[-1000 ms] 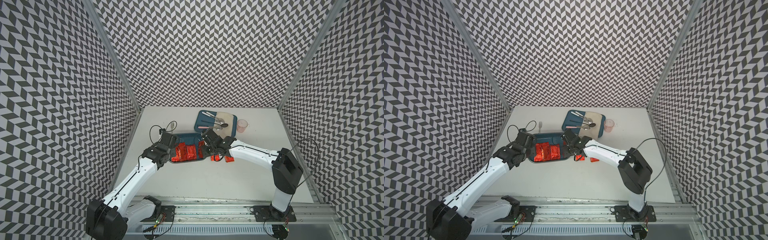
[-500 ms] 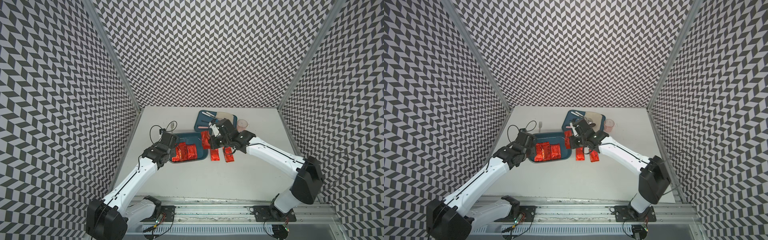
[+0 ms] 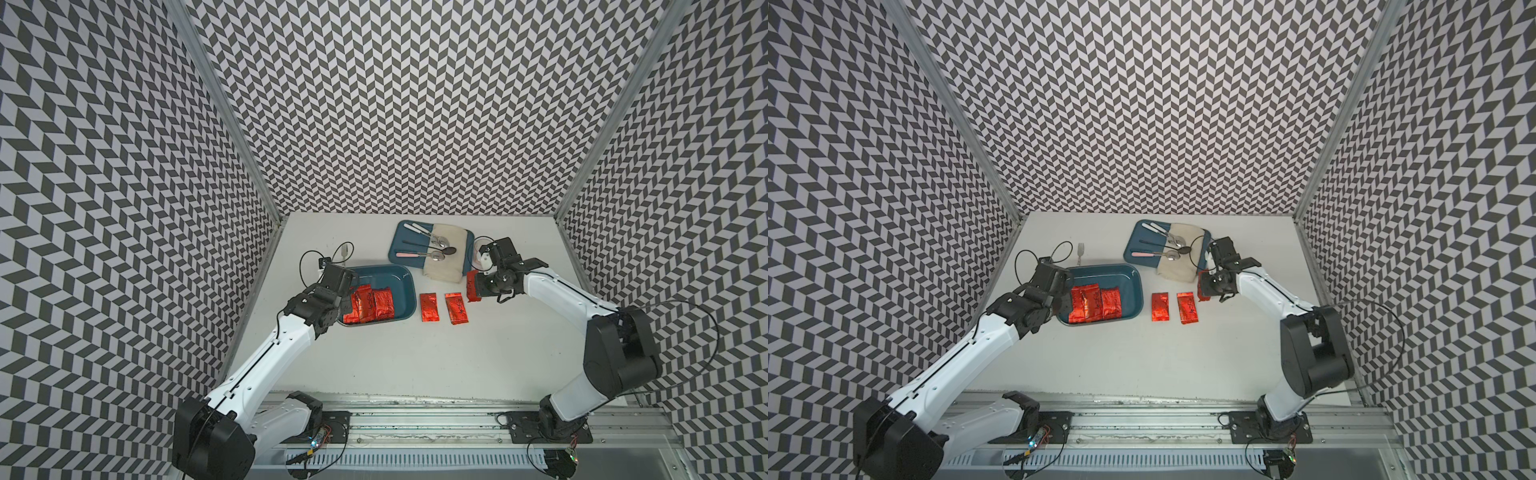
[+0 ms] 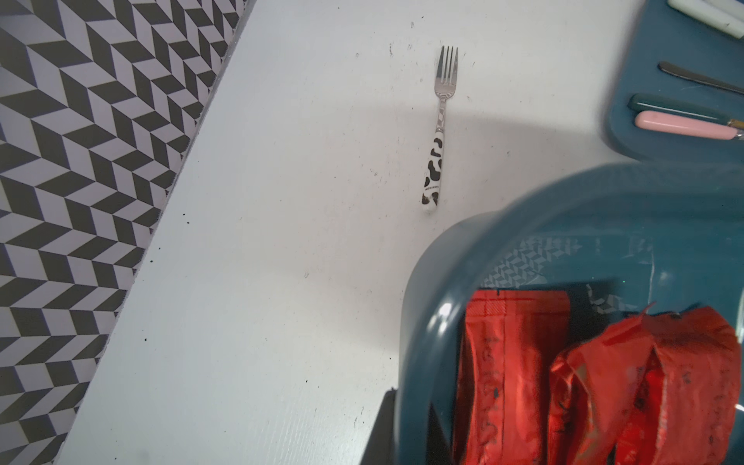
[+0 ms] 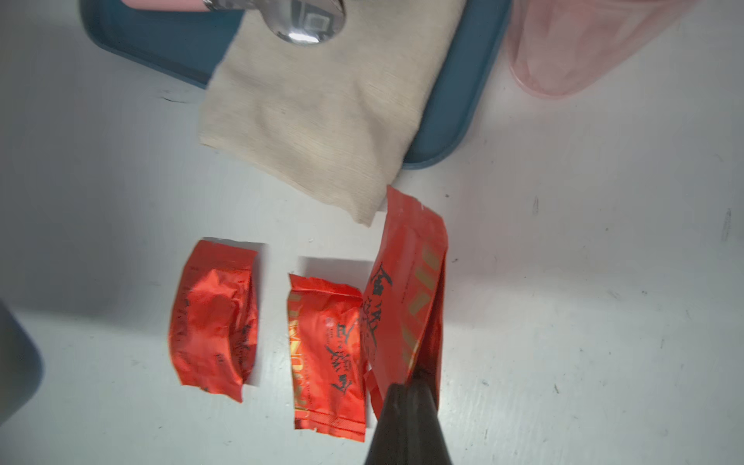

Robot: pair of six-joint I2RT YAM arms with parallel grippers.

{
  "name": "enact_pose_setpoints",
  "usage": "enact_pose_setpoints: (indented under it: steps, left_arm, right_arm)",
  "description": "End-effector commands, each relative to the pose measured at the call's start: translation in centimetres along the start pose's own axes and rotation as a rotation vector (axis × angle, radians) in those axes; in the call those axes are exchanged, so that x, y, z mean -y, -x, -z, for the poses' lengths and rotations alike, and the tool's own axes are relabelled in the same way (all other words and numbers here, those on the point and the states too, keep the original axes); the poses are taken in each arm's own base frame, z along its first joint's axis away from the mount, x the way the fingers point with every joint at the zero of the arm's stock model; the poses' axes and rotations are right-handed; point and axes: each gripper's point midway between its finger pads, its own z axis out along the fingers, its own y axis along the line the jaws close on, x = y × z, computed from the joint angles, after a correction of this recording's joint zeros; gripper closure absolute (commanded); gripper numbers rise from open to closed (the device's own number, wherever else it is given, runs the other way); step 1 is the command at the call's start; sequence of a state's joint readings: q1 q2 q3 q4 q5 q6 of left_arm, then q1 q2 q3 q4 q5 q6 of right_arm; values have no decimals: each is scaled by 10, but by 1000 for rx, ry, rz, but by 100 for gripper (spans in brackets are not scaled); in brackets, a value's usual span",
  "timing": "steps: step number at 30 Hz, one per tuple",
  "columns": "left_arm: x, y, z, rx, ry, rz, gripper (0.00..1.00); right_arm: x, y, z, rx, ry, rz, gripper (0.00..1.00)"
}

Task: Take the tea bags out of the storage box
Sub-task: Place the tea bag at the center of the board.

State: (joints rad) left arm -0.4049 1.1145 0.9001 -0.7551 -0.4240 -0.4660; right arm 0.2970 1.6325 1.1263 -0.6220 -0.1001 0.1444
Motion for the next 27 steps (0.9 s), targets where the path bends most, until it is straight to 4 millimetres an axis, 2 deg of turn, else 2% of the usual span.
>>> enact_pose_setpoints:
  steps: [1, 4, 10, 14, 27]
  left_arm:
    - [3, 12, 5, 43, -26, 40, 100]
    - [4, 11, 5, 42, -28, 37, 100]
    - [6, 11, 3, 36, -39, 30, 100]
    - [7, 10, 3, 34, -42, 29, 100]
    - [9, 9, 2, 29, -55, 24, 100]
  right_arm:
    - [11, 0, -12, -27, -24, 36, 100]
    - [21, -6, -19, -48, -55, 31, 100]
    - [26, -18, -24, -81, -63, 27, 100]
    - [34, -19, -22, -86, -113, 19, 100]
    - [41, -30, -8, -89, -165, -26, 100]
